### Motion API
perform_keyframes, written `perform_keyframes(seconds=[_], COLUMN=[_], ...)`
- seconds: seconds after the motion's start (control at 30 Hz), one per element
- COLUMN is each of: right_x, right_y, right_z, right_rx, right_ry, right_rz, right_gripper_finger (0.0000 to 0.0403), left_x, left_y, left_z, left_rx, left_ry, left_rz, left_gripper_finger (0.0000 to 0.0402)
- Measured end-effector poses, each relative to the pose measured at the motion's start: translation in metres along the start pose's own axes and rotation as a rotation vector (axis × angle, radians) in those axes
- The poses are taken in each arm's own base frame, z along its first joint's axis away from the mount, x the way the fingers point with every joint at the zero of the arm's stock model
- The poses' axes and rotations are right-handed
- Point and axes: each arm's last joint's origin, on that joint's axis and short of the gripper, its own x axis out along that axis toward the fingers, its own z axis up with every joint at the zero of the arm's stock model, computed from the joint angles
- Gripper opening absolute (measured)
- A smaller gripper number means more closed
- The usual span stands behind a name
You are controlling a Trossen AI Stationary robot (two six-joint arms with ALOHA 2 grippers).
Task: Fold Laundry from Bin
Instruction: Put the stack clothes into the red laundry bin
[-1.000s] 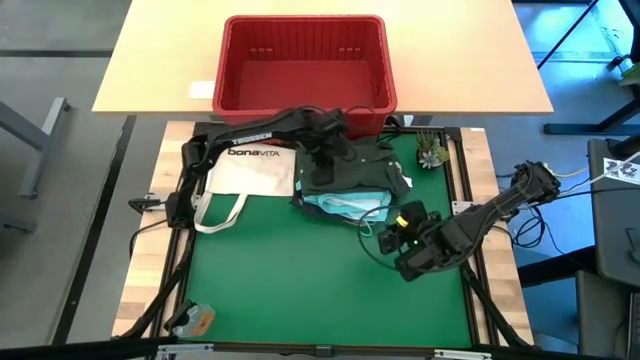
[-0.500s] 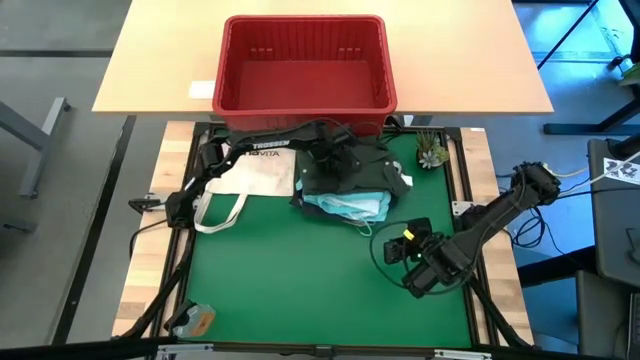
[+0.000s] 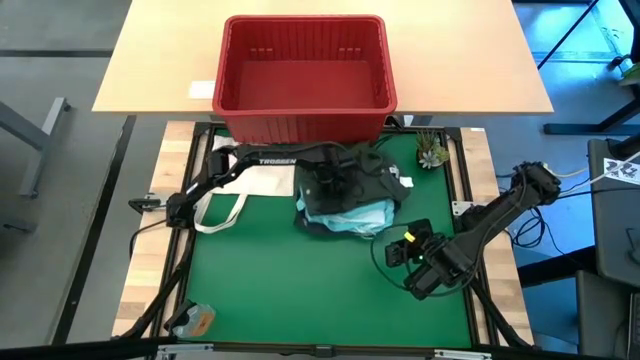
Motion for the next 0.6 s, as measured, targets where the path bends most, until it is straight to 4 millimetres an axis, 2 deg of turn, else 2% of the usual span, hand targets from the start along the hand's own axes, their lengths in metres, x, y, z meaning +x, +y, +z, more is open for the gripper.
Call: perform_keyframes(seconds=[0.4, 0.5, 0.6], right_x=[-0.018, -0.021, -0.021], right_y=[-0.008, -0.009, -0.009], right_z=[0.015, 0.019, 0.021], right_rx=[-0.111, -0.121, -0.126], right_ry=[0.014, -0.014, -0.051], right_rz=[0.064, 0.09, 0.108], right_gripper_finger=[0.0195, 0.0195, 0.0195], left_x=[0.009, 0.007, -0.004], left_y=[-0.081, -0.094, -0.101], left_z=[-0.004, -0.004, 0.0], left_rx=[-0.007, 0.011, 0.015], left_ry=[0.05, 0.051, 0.015], left_rz=[-0.105, -0.112, -0.119], left_gripper_finger=[0.0001, 0.0001, 0.0001])
